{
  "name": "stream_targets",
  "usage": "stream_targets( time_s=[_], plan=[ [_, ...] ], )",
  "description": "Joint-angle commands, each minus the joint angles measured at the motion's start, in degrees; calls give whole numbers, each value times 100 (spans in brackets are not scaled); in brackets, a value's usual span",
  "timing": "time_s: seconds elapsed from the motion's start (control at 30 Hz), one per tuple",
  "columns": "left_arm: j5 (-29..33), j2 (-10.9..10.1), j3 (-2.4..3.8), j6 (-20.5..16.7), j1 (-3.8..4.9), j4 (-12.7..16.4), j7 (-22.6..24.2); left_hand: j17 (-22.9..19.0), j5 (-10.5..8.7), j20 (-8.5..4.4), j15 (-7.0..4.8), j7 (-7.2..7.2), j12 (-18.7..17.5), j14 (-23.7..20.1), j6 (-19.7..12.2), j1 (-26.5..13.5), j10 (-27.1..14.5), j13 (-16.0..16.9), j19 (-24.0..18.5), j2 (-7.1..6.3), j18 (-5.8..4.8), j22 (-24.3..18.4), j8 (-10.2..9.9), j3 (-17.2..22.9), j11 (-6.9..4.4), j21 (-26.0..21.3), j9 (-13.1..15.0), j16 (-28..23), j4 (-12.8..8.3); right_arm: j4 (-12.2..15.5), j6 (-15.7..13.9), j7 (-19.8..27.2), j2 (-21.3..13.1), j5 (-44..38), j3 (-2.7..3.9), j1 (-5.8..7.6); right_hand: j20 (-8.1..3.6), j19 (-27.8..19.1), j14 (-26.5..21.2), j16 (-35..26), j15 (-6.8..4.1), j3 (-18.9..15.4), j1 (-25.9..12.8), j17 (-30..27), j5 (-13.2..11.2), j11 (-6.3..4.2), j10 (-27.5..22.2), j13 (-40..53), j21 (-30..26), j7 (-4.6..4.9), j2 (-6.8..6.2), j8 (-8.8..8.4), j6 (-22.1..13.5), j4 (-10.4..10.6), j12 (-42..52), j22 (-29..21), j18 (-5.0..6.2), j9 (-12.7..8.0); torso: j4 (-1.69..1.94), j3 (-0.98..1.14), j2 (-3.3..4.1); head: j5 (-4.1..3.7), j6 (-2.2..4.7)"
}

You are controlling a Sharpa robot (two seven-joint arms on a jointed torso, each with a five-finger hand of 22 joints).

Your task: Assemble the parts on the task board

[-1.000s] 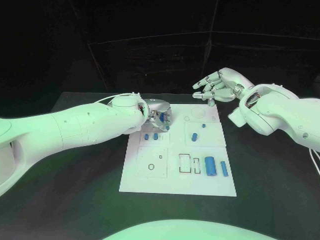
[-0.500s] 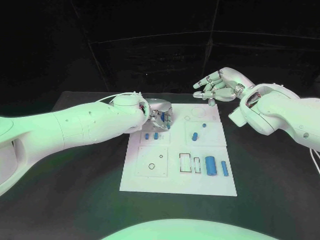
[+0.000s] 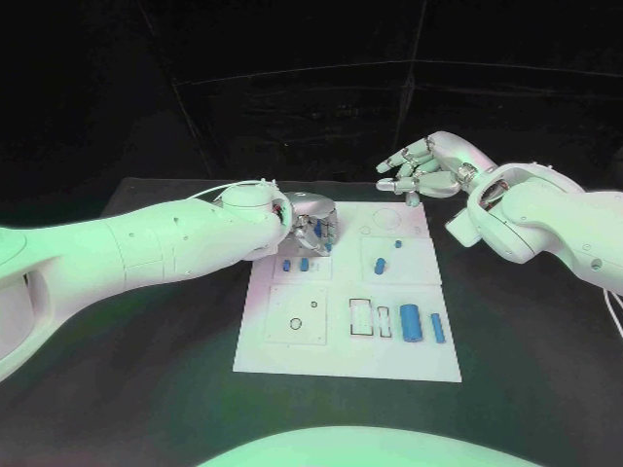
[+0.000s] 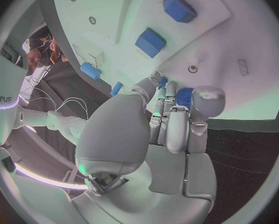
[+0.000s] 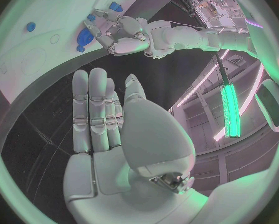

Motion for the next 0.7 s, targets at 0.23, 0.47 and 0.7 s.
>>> stream_targets(
  time_s=[0.23, 0.47, 0.7],
  plan=[
    [-27, 23, -10, 105, -18, 31, -46, -9, -19, -25, -43, -56, -78, 160, 260, 51, 275, 15, -28, 203, -76, 49, -20, 318, -36, 52, 39, 21, -78, 5, 24, 43, 10, 15, 3, 11, 1, 53, 39, -26, 1, -9, 1, 6, 21, 25, -32, -8, -36, 16, 55, -21, -3, 23, 31, -8, 74, 2, -5, -1, 1, 5, -6],
    [-28, 13, -10, 26, -20, 32, -123, -2, -125, -79, -100, -94, -146, 167, 531, 194, 580, 29, -25, 365, -80, 105, 3, 747, -104, 87, 64, 46, -284, 6, 26, 41, 10, 15, 3, 11, 0, 54, 40, -28, 0, -7, 8, 9, 22, 24, -34, -8, -38, 15, 57, -21, -2, 21, 32, -9, 74, 2, 0, 1, 3, -4, -6],
    [-28, -2, -9, -122, -20, 27, -155, 3, -141, -84, -87, -76, -264, 171, 571, 144, 655, 27, -28, 333, -91, 152, -67, 1057, -94, 114, 52, 67, -457, 4, 24, 41, 9, 15, 3, 11, 0, 54, 40, -28, 0, -7, 8, 9, 22, 24, -34, -8, -38, 15, 57, -21, -2, 21, 32, -9, 74, 2, -4, -1, 2, -7, 0]
  ],
)
